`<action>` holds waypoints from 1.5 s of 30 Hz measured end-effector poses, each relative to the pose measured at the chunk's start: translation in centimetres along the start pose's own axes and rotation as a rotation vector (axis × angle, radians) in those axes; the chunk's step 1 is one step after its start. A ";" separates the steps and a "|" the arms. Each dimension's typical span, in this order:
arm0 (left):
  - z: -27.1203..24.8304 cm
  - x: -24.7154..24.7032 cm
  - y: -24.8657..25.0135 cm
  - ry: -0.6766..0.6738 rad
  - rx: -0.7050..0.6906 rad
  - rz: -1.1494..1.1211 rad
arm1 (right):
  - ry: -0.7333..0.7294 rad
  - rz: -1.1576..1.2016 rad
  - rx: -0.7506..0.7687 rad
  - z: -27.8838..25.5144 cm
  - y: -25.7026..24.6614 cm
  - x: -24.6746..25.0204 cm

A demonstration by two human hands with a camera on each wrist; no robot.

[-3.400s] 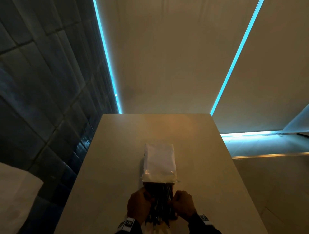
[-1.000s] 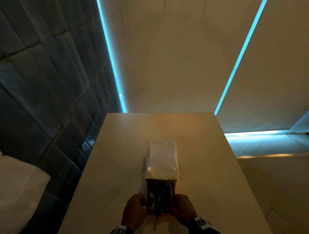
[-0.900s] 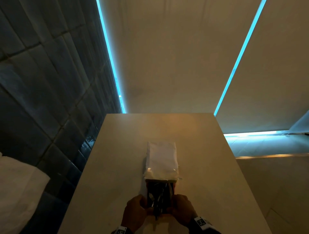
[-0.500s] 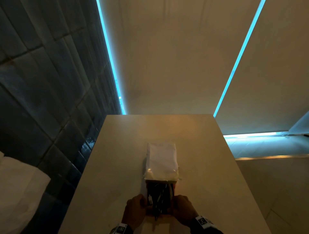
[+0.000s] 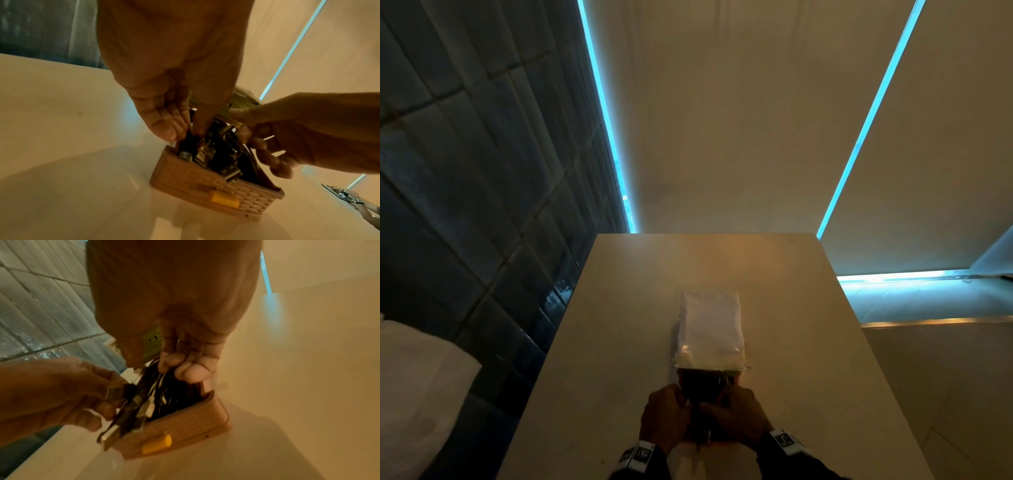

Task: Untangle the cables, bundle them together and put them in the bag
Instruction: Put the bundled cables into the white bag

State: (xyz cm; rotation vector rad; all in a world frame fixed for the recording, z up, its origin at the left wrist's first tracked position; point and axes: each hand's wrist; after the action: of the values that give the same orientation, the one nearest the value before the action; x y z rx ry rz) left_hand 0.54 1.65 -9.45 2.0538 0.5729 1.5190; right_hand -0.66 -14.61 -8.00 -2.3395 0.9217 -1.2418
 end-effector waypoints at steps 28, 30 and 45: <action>-0.2 0.1 0.3 -0.005 -0.015 0.036 | -0.038 -0.301 -0.013 -0.2 0.9 0.1; -0.1 0.0 0.2 -0.011 -0.016 0.036 | -0.062 -0.305 0.003 -0.2 0.1 0.9; 0.3 -0.4 -1.1 -0.024 -0.006 -0.008 | -0.092 -0.259 0.073 -0.1 -1.5 1.4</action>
State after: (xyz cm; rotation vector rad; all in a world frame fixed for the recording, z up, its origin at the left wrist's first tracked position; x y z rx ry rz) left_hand 0.74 2.27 -10.52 2.0600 0.5661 1.4870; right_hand 0.43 -14.47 -6.23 -2.4926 0.5473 -1.2264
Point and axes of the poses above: each hand's wrist, its own z-axis towards the middle knuckle, its own x-axis out of the back of the hand, y = z × x, and after that the axes turned 10 degrees about -x, right-handed
